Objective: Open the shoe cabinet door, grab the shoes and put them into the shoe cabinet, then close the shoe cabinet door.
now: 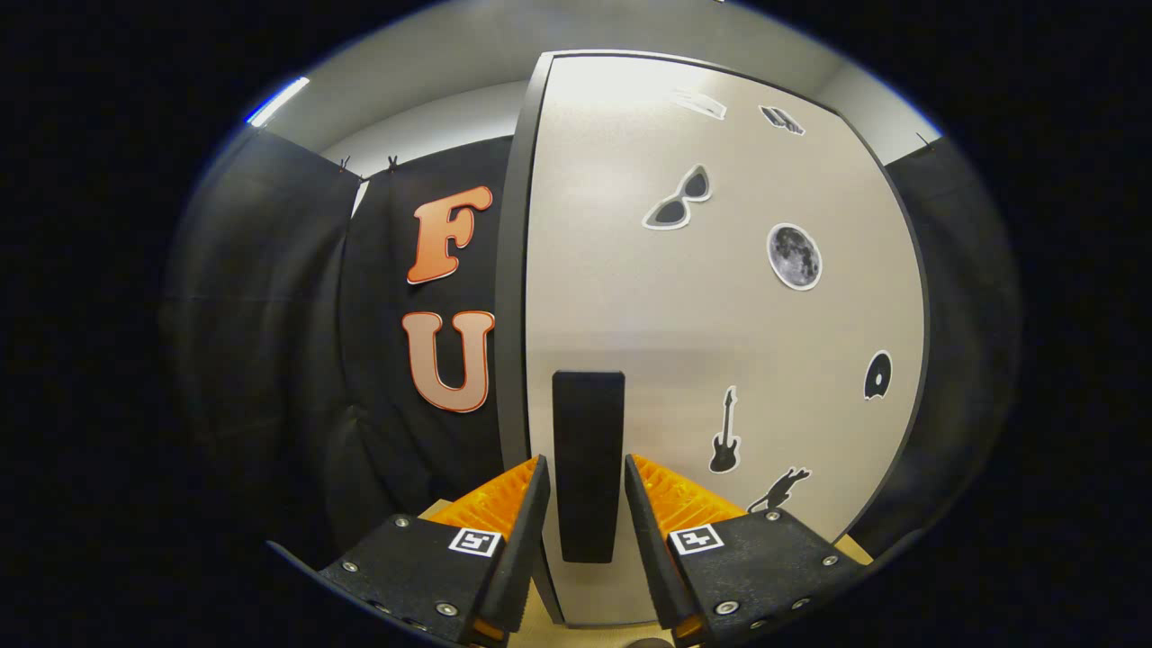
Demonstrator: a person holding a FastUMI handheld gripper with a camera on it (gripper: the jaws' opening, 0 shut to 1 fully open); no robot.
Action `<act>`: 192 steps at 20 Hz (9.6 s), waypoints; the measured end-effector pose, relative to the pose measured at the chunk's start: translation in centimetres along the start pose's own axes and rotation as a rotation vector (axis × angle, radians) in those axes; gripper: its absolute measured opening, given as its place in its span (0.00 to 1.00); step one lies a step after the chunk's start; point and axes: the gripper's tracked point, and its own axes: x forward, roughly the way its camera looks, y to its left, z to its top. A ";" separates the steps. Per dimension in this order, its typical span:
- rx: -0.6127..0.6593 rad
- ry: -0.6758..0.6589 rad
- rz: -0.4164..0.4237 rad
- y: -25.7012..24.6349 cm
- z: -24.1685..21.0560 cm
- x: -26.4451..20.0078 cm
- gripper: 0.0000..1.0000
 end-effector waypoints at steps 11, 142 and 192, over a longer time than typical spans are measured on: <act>0.002 0.054 -0.031 -0.3 -1.2 0.6 0.33; 0.135 0.459 0.014 3.0 -45.2 1.8 0.52; 0.101 0.241 0.060 -5.5 -11.7 22.5 0.04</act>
